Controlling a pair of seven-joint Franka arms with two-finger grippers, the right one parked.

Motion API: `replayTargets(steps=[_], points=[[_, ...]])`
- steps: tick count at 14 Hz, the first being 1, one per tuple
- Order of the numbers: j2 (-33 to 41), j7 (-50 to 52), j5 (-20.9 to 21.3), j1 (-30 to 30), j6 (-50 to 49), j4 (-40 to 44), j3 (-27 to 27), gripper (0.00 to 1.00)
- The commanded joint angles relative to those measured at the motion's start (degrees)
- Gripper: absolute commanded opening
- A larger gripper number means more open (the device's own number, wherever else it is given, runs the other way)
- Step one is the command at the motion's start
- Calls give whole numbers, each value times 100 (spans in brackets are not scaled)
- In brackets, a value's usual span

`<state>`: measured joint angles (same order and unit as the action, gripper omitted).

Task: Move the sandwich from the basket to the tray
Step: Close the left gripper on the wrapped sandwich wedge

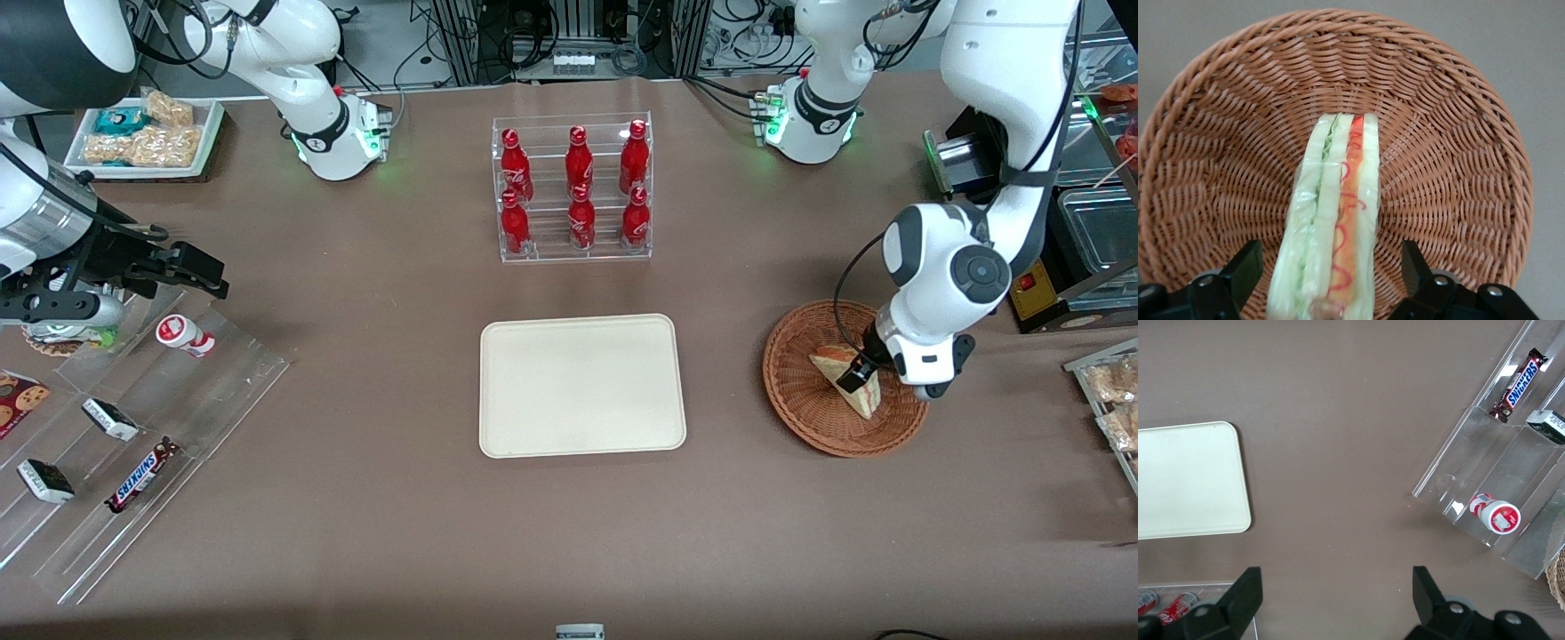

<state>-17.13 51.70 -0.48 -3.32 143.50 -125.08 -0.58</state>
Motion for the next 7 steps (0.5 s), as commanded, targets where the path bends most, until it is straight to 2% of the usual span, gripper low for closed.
replayTargets(steps=[1, 4, 7], points=[[8, 165, 83, -11, -76, 185, -4, 9], [280, 156, 83, -46, -732, 316, -21, 2], [255, 191, 4, -299, -1988, 1298, -83, 2]])
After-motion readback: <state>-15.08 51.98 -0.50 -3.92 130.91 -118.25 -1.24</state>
